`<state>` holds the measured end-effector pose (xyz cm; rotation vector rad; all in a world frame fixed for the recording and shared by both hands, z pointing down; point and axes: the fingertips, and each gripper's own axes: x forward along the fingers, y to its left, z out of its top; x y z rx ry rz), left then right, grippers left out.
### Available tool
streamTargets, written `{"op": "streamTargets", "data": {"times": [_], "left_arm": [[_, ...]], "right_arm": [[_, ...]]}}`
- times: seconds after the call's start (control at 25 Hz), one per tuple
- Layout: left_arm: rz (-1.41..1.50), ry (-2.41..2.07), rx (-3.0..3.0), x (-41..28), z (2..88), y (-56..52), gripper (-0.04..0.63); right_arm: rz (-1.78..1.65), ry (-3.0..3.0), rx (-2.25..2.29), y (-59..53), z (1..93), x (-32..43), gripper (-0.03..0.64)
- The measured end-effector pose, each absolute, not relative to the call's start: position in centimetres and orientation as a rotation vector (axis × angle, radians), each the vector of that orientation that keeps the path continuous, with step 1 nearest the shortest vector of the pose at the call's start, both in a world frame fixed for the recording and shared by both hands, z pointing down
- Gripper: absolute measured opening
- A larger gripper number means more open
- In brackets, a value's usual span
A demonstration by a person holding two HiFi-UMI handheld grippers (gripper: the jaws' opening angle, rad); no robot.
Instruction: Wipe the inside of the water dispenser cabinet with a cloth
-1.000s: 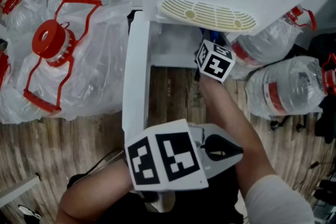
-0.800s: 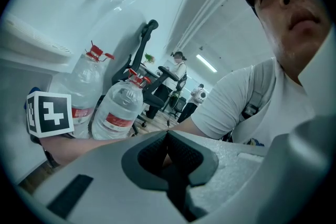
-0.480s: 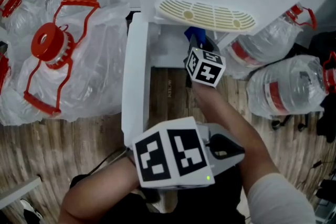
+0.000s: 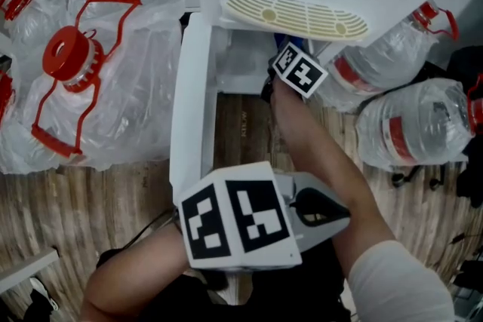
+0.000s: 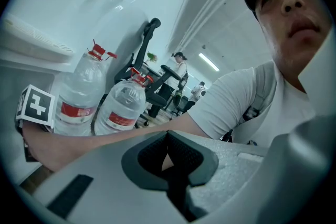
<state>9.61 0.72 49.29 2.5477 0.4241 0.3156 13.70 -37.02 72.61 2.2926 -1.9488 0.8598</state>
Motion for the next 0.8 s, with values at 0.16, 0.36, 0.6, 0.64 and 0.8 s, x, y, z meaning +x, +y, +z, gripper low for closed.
{"op": "streamTargets", "data": {"times": [0.16, 0.36, 0.6, 0.64, 0.8], "left_arm": [[0.326, 0.428, 2.543, 9.8, 49.7, 0.8, 0.003], [0.319, 0.438, 2.540, 10.0, 49.6, 0.8, 0.003], [0.316, 0.446, 2.546, 10.2, 49.7, 0.6, 0.003], [0.314, 0.444, 2.547, 10.3, 49.7, 0.5, 0.003], [0.327, 0.420, 2.556, 10.3, 49.8, 0.2, 0.003]], "right_arm": [[0.941, -1.967, 2.300, -35.6, 72.9, 14.5, 0.084], [1.059, -2.017, 2.270, -32.7, 72.9, 15.2, 0.084], [1.100, -2.069, 2.187, -31.3, 74.0, 14.2, 0.084], [1.115, -2.069, 2.181, -31.7, 74.4, 14.1, 0.084], [1.156, -2.062, 2.195, -34.2, 75.6, 14.0, 0.084]]}}
